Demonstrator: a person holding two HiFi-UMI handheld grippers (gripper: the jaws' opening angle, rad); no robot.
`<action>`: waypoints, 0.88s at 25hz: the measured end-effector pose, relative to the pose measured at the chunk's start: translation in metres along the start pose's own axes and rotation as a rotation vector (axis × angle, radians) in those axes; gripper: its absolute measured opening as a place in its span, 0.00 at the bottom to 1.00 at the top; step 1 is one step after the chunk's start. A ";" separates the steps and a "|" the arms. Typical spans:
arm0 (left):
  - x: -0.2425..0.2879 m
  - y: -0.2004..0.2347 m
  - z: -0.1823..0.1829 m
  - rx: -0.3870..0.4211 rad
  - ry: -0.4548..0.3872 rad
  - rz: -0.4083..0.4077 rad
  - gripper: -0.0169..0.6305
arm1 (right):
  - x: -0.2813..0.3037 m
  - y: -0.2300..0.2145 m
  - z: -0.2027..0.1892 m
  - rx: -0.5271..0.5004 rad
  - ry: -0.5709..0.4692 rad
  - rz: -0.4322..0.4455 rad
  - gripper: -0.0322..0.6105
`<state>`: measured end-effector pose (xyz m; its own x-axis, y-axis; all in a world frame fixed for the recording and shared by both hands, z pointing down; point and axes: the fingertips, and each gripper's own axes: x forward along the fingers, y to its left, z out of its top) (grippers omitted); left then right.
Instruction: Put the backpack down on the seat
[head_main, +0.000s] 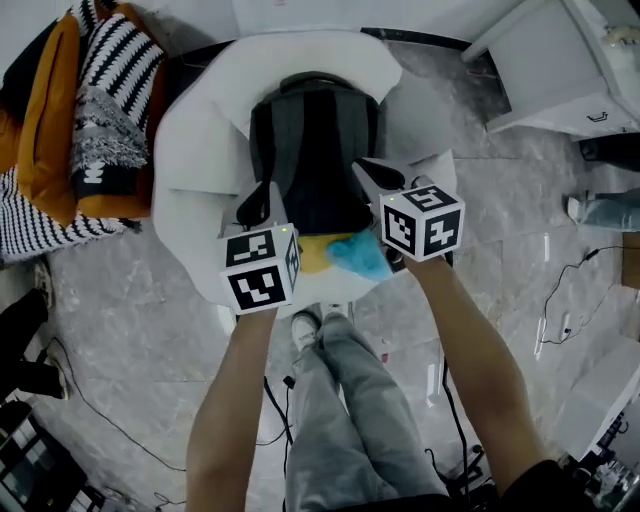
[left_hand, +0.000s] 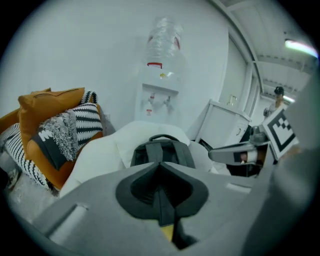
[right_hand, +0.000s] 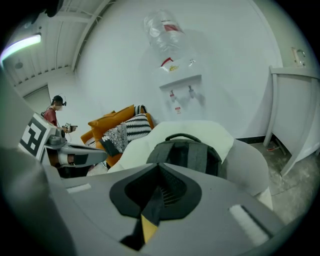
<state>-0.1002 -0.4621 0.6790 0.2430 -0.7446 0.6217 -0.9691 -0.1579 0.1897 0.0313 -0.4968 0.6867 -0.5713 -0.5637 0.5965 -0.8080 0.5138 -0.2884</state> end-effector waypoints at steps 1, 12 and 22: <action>-0.010 -0.002 0.007 -0.021 -0.021 0.006 0.03 | -0.005 0.007 0.004 -0.003 -0.004 0.007 0.06; -0.151 0.000 0.100 -0.137 -0.202 -0.031 0.03 | -0.099 0.108 0.088 0.003 -0.163 0.032 0.06; -0.268 -0.023 0.189 -0.077 -0.342 -0.117 0.03 | -0.205 0.163 0.190 -0.066 -0.319 0.037 0.06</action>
<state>-0.1513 -0.3820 0.3645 0.3108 -0.9002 0.3050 -0.9265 -0.2153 0.3087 -0.0107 -0.4199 0.3750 -0.6245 -0.7128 0.3193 -0.7810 0.5722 -0.2502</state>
